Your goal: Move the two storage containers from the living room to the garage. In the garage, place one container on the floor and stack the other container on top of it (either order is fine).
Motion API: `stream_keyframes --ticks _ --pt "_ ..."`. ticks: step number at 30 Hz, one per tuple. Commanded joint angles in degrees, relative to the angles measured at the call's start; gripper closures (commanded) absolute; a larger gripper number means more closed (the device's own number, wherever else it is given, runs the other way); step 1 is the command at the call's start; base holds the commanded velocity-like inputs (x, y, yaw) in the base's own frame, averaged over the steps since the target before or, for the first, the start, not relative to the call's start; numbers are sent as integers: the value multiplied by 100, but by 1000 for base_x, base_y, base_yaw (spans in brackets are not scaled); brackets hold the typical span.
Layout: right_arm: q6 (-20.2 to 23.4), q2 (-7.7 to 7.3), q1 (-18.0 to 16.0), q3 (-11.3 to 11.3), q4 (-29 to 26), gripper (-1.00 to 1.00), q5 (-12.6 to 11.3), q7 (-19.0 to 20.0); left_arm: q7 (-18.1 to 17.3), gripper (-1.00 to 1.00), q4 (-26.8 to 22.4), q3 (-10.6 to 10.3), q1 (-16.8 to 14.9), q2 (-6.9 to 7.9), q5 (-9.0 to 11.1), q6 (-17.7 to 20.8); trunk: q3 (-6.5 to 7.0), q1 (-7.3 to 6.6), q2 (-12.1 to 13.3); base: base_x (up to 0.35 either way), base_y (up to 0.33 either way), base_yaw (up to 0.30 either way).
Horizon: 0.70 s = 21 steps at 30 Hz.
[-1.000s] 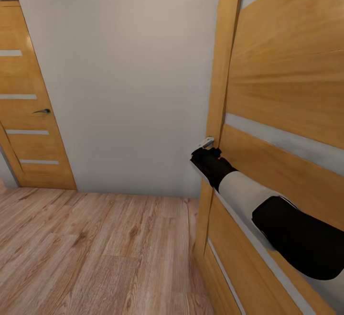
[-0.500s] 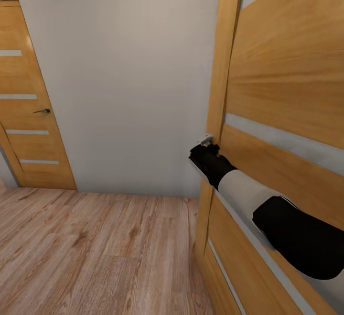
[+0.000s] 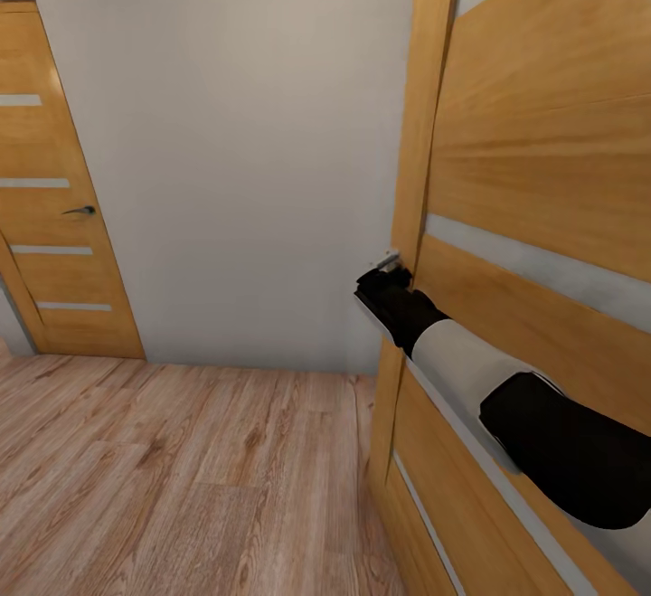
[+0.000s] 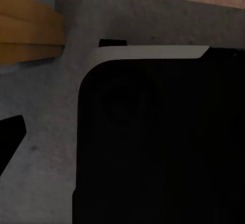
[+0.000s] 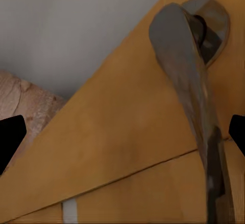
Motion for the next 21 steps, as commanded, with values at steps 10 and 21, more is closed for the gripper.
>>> stream_keyframes --ticks 10,21 --pt "248 0 -8 31 2 -100 -54 -38 -13 -100 1 8 -2 1 32 -15 -6 0 -3 0 0 0" --pt "237 0 -8 27 2 -100 -54 -28 -13 -100 1 8 -2 1 32 -15 -6 0 -3 0 0 0"
